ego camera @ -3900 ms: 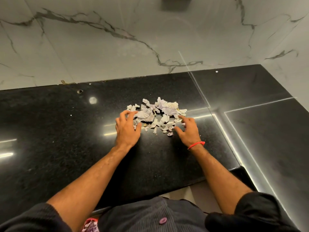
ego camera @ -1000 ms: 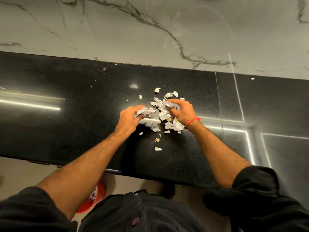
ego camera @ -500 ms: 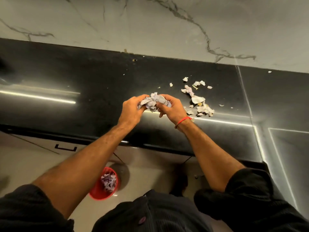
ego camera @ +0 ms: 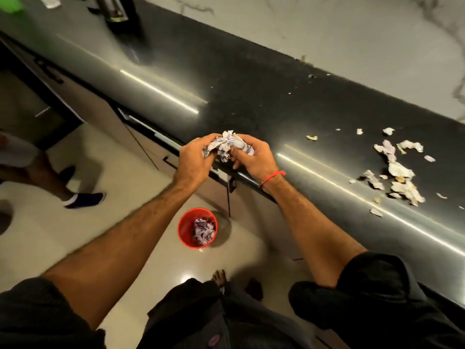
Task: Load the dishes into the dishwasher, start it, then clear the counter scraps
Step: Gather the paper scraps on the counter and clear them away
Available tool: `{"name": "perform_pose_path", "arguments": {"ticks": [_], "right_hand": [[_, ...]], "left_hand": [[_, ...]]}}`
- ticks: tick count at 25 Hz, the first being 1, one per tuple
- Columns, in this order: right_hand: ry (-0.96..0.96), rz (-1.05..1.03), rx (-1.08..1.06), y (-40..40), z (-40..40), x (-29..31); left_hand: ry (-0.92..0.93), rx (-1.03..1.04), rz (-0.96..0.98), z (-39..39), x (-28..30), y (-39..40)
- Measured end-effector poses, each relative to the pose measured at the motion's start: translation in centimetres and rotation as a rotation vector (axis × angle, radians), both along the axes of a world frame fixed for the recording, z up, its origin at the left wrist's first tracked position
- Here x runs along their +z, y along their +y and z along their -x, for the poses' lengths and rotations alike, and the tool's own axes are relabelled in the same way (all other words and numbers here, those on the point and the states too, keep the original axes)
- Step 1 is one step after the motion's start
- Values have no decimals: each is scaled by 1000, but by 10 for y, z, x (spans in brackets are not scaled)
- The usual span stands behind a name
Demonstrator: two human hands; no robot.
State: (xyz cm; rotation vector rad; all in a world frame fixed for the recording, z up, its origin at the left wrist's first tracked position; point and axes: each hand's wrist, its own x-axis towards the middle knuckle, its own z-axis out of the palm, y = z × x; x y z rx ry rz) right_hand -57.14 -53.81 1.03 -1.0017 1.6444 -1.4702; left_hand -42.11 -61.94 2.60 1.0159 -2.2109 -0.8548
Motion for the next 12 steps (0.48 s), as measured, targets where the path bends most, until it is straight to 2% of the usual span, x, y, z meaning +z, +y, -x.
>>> {"name": "perform_pose_path", "arguments": {"ticks": [6, 12], "right_hand": [[-45, -55, 163, -36, -76, -31], [-86, -207, 125, -59, -121, -76]], "left_hand": [[-25, 135, -97, -87, -36, -19], [-32, 114, -323, -127, -98, -50]]}}
